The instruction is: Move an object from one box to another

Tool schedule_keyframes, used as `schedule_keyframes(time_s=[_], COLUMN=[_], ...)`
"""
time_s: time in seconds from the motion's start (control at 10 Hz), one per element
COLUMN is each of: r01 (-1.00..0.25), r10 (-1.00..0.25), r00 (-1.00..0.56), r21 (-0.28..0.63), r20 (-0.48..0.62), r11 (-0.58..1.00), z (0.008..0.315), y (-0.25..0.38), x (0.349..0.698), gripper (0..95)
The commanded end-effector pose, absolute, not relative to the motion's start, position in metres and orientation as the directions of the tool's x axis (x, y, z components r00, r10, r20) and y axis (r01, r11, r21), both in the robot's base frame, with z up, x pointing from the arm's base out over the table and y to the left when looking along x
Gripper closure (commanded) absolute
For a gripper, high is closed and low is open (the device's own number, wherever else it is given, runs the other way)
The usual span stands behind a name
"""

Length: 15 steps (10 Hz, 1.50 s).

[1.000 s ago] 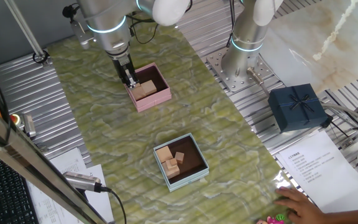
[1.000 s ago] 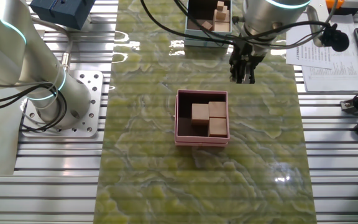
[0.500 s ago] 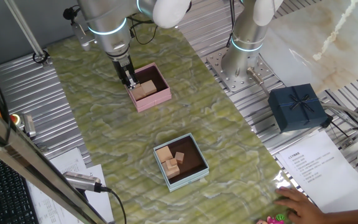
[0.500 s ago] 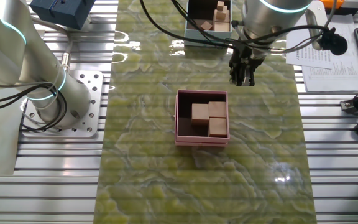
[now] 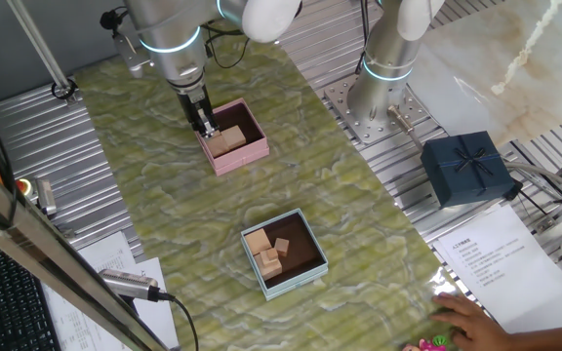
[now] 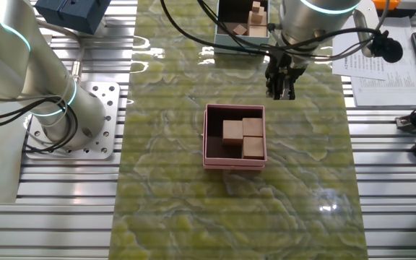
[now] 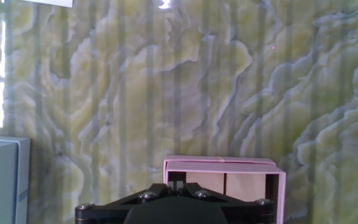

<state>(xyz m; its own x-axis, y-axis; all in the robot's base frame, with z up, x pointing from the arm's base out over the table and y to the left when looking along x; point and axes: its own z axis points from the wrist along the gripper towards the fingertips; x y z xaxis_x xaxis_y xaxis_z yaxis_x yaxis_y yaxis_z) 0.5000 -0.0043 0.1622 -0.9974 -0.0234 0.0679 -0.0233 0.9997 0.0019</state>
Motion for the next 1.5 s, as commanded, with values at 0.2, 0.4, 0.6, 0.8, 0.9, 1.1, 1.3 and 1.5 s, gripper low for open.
schedule_keyframes(time_s=[0.2,0.4,0.6,0.8,0.9,1.1,1.3,1.5], r01=[-0.019,-0.016,-0.019,-0.024,-0.025,-0.022,-0.021,-0.021], r10=[-0.019,-0.016,-0.020,-0.025,-0.026,-0.023,-0.021,-0.021], r00=[-0.998,-0.997,-0.997,-0.997,-0.997,-0.997,-0.997,-0.998], r21=[0.002,0.003,0.003,0.003,0.003,0.003,0.002,0.005], r20=[0.068,0.070,0.073,0.072,0.072,0.073,0.072,0.065], r11=[1.000,1.000,1.000,1.000,1.000,1.000,1.000,1.000], z=[0.1620,0.1619,0.1613,0.1613,0.1613,0.1611,0.1611,0.1611], y=[-0.0039,-0.0036,-0.0022,-0.0022,-0.0022,-0.0022,-0.0023,-0.0021], x=[0.4997,0.4998,0.5001,0.5001,0.5001,0.5002,0.4999,0.5002], gripper=[95.0,95.0,95.0,95.0,95.0,95.0,95.0,95.0])
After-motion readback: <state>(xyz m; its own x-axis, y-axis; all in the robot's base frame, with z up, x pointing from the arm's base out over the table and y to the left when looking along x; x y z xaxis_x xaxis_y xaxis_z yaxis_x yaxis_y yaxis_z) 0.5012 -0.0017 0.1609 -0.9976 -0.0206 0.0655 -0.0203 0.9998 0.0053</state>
